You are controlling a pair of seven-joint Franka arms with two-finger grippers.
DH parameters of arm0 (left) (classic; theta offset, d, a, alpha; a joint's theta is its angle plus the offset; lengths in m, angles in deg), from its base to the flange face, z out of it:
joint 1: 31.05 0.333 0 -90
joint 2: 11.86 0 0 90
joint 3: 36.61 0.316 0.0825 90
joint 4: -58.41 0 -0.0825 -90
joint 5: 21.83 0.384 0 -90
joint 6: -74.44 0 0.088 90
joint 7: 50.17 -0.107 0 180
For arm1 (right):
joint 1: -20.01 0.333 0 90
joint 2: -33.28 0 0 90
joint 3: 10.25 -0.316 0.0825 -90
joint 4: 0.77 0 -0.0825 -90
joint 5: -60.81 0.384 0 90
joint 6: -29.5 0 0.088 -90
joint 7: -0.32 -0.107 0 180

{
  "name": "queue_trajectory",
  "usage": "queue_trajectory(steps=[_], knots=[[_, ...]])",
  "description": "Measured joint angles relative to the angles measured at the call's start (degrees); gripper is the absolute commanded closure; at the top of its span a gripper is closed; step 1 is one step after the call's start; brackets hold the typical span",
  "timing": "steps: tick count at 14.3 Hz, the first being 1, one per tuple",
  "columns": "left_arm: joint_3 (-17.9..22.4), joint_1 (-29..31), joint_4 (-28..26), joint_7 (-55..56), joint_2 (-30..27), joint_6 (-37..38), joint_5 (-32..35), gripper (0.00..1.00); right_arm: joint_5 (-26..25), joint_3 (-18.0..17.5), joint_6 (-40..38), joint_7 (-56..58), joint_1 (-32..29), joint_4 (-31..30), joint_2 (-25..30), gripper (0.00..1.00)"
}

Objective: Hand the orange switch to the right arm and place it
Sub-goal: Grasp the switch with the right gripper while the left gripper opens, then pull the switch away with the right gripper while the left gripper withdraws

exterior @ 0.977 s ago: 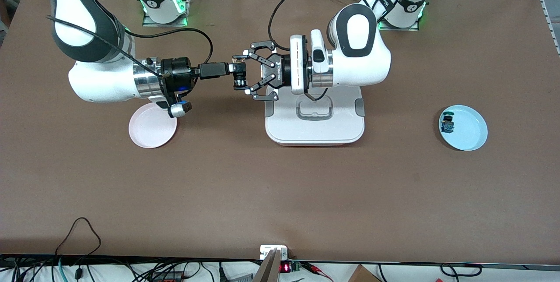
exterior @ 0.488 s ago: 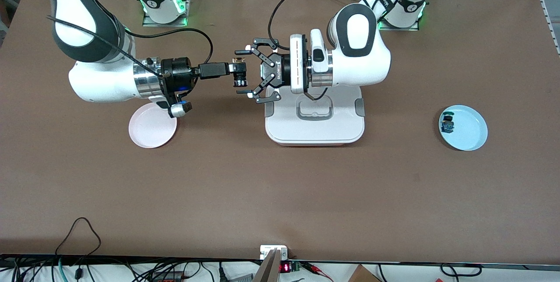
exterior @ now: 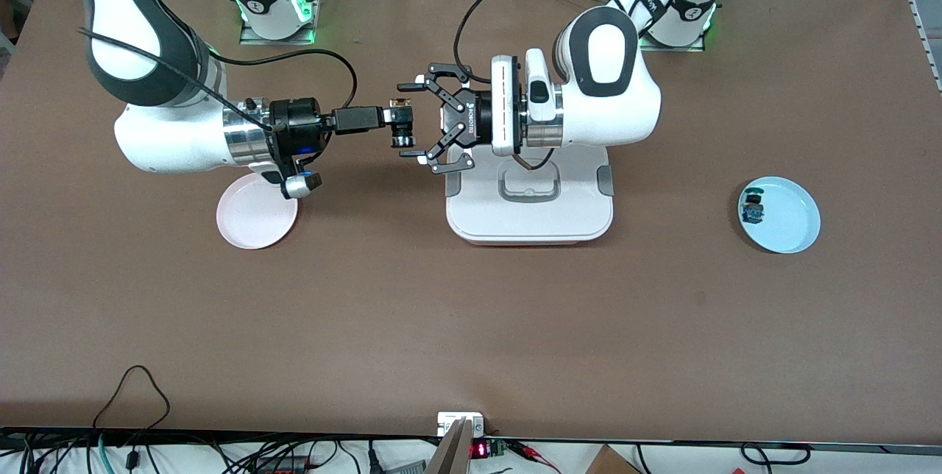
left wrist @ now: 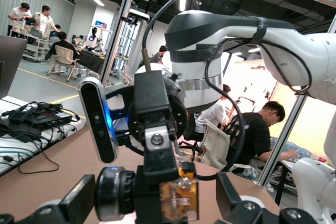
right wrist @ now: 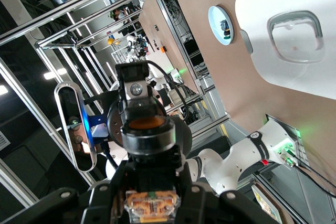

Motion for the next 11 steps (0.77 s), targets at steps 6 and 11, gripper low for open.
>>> queue_trajectory(steps=[6, 11], knots=[[0.1, 4.9, 0.3, 5.0, -0.1, 9.6, 7.4, 0.0, 0.0, 0.1, 0.0, 1.1, -1.3, -0.1, 0.0, 0.96], [0.1, 7.9, 2.2, 19.7, -0.2, 17.8, 24.0, 0.0, -1.8, 0.3, -2.2, 2.1, -4.5, -0.1, 0.0, 0.99]])
